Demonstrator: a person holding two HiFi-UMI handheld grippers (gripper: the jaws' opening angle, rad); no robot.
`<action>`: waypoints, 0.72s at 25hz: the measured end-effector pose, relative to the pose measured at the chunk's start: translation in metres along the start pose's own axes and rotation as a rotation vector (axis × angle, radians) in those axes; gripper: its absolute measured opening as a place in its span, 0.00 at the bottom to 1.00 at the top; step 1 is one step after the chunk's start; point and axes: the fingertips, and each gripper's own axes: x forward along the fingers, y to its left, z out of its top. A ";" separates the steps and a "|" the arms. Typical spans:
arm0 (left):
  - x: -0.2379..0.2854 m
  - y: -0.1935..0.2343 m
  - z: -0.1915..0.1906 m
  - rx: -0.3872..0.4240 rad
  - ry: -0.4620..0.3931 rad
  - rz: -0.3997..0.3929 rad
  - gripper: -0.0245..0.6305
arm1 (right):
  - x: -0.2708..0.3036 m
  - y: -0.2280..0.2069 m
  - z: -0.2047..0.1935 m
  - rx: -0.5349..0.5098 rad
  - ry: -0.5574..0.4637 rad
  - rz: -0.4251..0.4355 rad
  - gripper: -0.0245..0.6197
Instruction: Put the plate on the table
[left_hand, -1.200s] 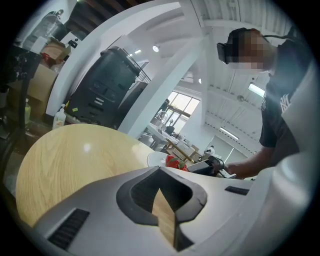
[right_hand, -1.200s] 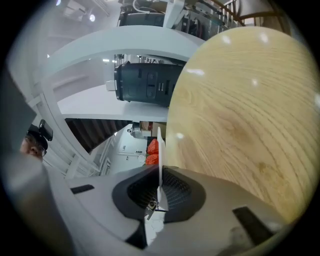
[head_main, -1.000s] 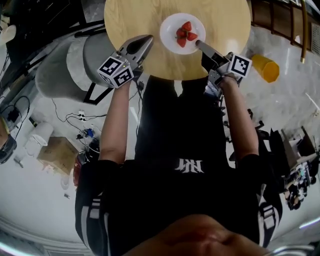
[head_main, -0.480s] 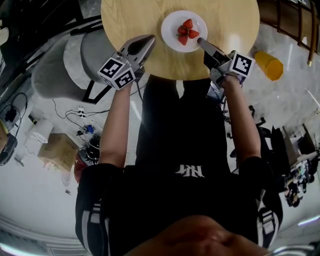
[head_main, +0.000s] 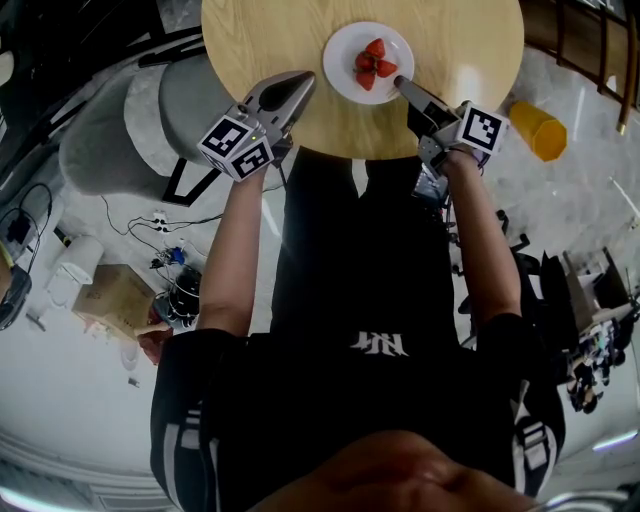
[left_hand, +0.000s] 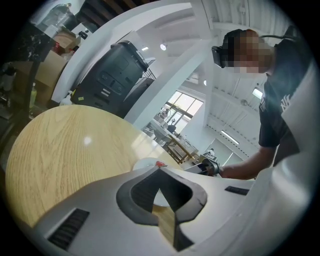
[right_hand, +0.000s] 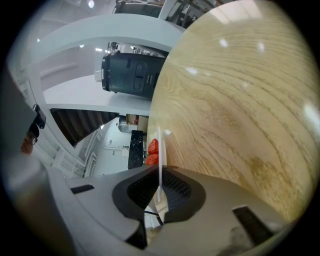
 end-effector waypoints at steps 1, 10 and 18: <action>-0.001 -0.001 -0.001 -0.003 -0.001 0.001 0.05 | 0.000 0.000 0.000 0.002 -0.001 0.001 0.06; -0.003 -0.004 -0.011 -0.009 0.014 -0.001 0.05 | 0.000 -0.005 -0.001 -0.011 -0.003 -0.022 0.06; 0.001 -0.011 -0.015 -0.007 0.019 -0.019 0.05 | 0.003 -0.013 -0.002 -0.026 -0.016 -0.092 0.06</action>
